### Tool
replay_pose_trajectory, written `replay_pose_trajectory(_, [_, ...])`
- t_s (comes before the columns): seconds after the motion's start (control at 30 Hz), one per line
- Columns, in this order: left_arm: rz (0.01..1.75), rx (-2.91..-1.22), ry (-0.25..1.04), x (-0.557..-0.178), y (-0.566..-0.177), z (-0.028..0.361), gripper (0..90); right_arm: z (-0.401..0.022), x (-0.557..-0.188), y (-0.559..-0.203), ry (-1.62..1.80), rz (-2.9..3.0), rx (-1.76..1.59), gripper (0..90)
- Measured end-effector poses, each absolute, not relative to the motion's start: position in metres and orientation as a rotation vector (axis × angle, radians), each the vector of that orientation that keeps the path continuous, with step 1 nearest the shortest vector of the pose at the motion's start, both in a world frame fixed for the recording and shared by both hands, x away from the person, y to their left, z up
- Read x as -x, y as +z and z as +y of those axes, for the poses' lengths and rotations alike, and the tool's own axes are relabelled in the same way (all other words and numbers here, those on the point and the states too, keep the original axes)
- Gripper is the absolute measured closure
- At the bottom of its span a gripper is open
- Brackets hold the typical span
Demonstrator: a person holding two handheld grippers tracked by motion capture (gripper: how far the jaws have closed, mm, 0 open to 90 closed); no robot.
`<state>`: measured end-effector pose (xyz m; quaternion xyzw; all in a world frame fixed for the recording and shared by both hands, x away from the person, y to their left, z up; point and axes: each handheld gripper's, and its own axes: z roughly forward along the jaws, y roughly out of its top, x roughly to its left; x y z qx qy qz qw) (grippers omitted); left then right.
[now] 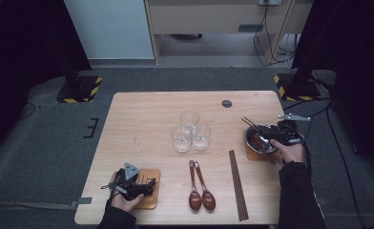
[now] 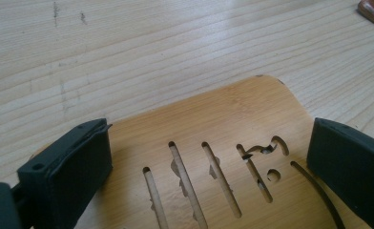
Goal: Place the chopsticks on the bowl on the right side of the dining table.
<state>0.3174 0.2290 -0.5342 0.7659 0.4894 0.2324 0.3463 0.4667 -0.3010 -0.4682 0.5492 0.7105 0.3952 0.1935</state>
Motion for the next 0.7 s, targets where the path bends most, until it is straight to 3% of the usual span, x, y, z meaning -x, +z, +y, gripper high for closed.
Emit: replay_pose_trajectory(0.7, [1.269,-1.988,0.604,-0.317,-0.534,0.229,0.4,-0.294,-0.473,-0.481,1.081,2.046,-1.557,31.7])
